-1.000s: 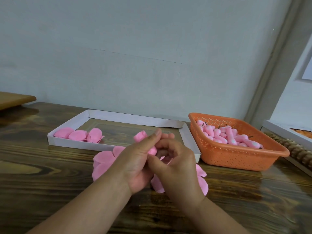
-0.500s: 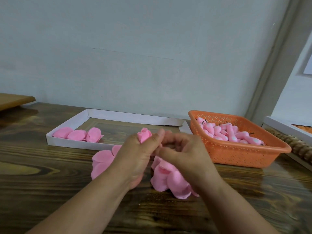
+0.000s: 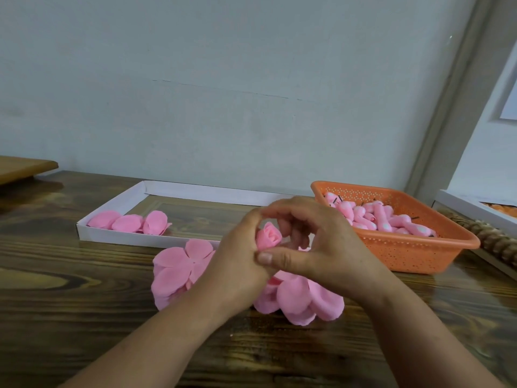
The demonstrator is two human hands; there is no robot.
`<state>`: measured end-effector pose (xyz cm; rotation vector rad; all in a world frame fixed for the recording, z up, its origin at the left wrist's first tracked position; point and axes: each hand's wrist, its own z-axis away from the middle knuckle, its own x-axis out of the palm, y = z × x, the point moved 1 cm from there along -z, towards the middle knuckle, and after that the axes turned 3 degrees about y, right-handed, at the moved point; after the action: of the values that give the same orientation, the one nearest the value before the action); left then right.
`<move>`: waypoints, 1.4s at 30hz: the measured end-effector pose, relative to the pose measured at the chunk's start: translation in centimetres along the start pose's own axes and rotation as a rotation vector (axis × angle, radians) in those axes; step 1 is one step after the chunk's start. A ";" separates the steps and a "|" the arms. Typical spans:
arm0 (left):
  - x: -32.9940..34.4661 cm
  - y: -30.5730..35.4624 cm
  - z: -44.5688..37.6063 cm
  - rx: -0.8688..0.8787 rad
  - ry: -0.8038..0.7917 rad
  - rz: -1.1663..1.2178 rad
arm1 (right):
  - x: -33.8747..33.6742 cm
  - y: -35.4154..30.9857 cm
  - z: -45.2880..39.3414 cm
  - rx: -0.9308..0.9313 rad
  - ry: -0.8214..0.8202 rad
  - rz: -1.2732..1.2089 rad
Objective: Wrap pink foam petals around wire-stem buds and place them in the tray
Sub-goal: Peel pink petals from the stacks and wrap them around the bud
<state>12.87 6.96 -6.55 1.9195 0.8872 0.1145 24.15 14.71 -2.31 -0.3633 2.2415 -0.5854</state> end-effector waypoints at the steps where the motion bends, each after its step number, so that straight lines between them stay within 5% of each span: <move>1: 0.1 -0.1 0.1 0.006 -0.012 0.000 | -0.1 -0.1 -0.1 0.003 -0.017 -0.006; 15: 0.7 0.6 0.2 0.025 -0.219 0.156 | -1.4 0.2 -0.5 0.072 -0.297 -0.191; 27: 1.0 1.5 -0.2 -0.034 -0.425 0.277 | -1.9 0.8 -0.3 0.056 -0.274 -0.273; 37: 1.1 1.7 -0.9 -0.081 -0.434 0.347 | -2.2 1.5 -0.5 0.158 -0.246 -0.384; 42: 1.1 1.8 -3.0 -0.196 -0.431 0.274 | -2.6 1.5 -1.6 0.163 -0.102 -0.335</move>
<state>13.32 9.41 -3.82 1.7777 0.3125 -0.0485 24.55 17.63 -0.53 -0.6764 2.0319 -0.8977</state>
